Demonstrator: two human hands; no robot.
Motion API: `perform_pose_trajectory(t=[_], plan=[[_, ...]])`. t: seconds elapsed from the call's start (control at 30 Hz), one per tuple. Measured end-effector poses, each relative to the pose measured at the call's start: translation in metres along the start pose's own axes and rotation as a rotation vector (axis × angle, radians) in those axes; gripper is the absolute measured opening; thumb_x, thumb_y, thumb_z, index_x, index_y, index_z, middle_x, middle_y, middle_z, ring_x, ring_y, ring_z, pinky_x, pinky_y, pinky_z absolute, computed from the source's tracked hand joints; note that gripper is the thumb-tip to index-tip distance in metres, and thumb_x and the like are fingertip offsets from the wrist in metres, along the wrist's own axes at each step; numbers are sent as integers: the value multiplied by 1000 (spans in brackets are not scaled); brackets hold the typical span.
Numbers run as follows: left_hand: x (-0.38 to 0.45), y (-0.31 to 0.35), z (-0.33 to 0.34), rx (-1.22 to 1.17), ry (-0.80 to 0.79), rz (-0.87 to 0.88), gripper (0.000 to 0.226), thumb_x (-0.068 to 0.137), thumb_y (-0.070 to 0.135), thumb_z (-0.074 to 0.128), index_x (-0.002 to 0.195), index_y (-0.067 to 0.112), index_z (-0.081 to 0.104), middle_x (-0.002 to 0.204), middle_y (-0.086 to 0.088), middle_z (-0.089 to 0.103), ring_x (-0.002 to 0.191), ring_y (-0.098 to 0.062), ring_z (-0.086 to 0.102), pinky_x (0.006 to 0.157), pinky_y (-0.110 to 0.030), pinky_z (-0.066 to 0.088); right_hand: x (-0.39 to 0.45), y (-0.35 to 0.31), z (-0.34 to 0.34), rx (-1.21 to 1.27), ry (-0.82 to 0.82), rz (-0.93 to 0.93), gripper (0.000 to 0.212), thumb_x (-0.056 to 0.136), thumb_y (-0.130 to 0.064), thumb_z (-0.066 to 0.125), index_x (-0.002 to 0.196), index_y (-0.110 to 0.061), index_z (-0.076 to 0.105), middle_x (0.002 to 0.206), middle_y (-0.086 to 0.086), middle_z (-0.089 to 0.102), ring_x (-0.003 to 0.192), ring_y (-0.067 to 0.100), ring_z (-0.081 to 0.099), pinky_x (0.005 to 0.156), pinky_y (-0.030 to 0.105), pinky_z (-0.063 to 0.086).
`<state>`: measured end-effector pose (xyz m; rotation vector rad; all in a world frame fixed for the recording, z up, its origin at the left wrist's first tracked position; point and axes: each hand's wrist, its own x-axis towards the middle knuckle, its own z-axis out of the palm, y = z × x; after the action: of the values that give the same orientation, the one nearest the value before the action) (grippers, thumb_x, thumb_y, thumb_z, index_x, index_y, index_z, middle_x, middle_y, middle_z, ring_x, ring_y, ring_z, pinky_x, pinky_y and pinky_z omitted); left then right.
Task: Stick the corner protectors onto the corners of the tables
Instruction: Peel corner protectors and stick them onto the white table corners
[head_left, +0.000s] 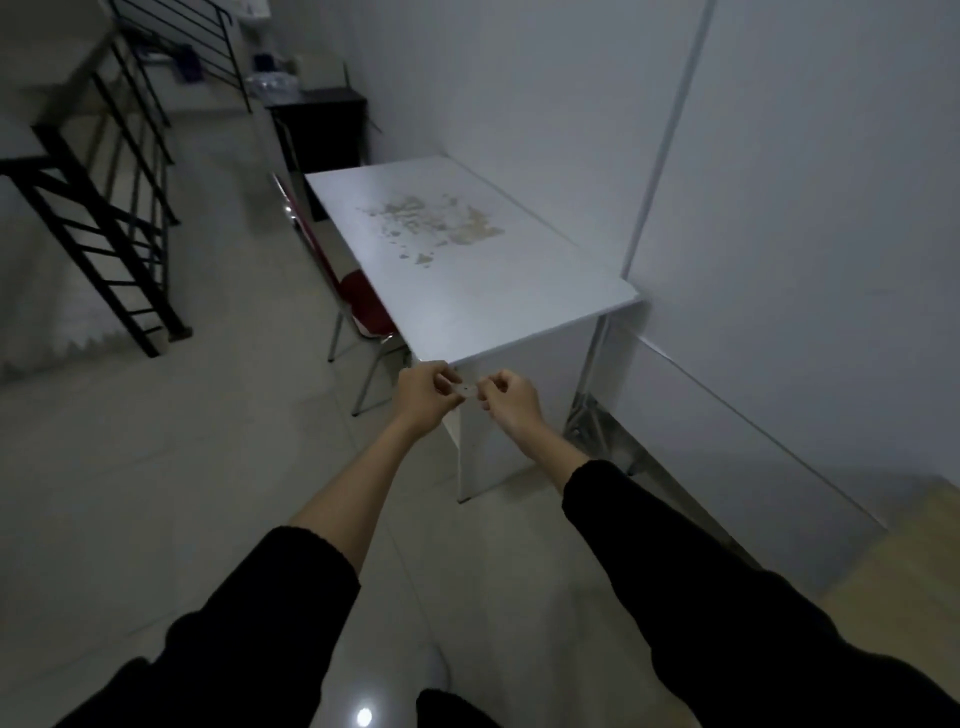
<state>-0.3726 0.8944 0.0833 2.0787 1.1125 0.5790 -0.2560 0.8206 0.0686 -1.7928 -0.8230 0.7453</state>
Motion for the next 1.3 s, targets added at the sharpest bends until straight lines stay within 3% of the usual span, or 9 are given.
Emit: perform_pose_trajectory(t=[0.1, 0.2, 0.37, 0.53, 0.63, 0.77, 0.93, 1.07, 1.3], plan=[[50, -26, -35, -10, 39, -38, 17, 76, 6, 72, 92, 4, 69, 86, -16, 73, 59, -9, 56, 48, -6, 36, 54, -24, 31, -81, -1, -61, 13, 89, -21, 53, 85, -12, 61, 85, 7, 66, 80, 20, 58, 74, 34, 47], [104, -43, -76, 28, 41, -28, 19, 76, 6, 73, 94, 4, 69, 88, -15, 72, 70, -13, 59, 53, -7, 37, 112, -55, 65, -156, -17, -94, 15, 89, -20, 54, 87, -9, 63, 89, 5, 66, 88, 23, 62, 80, 35, 50], [200, -84, -142, 19, 93, -29, 17, 75, 9, 74, 91, 6, 69, 81, -14, 73, 70, -20, 65, 59, -20, 43, 207, -106, 130, -275, -21, -173, 19, 89, -20, 51, 92, -6, 64, 96, 6, 68, 88, 24, 61, 75, 34, 48], [281, -135, -195, -9, 148, -56, 14, 78, 7, 72, 91, 3, 68, 78, -14, 71, 56, -1, 54, 57, -18, 45, 284, -139, 195, -390, -79, -200, 17, 90, -19, 49, 92, -10, 62, 98, 5, 66, 83, 21, 57, 71, 32, 45], [336, -168, -228, -36, 167, -71, 16, 77, 11, 74, 90, 3, 69, 78, -15, 71, 56, -5, 56, 63, -25, 51, 337, -160, 236, -405, -80, -213, 18, 89, -19, 49, 91, -8, 62, 98, 7, 67, 87, 25, 60, 75, 36, 49], [415, -208, -277, -65, 175, -48, 17, 77, 12, 74, 92, 5, 69, 83, -17, 71, 73, -20, 64, 79, -39, 57, 409, -196, 297, -389, -51, -250, 19, 89, -19, 48, 91, -6, 63, 96, 7, 66, 86, 24, 59, 75, 35, 48], [524, -252, -351, -71, 131, 0, 21, 78, 21, 75, 88, 4, 67, 66, -6, 65, 61, -15, 61, 74, -39, 58, 507, -253, 376, -372, -5, -229, 17, 88, -15, 46, 89, -7, 62, 92, 4, 65, 82, 20, 57, 70, 33, 46], [604, -284, -395, -106, 138, 1, 24, 76, 28, 77, 84, 7, 67, 70, -6, 66, 60, -14, 61, 74, -38, 57, 579, -286, 421, -371, 40, -219, 12, 88, -13, 45, 82, -11, 56, 86, 0, 59, 78, 18, 53, 68, 32, 44], [741, -355, -434, -166, 129, -42, 15, 75, 12, 78, 82, 8, 65, 65, -3, 60, 56, -15, 59, 73, -45, 59, 711, -315, 493, -399, 66, -189, 17, 87, -13, 46, 88, -6, 61, 84, 0, 58, 76, 19, 52, 68, 27, 39]])
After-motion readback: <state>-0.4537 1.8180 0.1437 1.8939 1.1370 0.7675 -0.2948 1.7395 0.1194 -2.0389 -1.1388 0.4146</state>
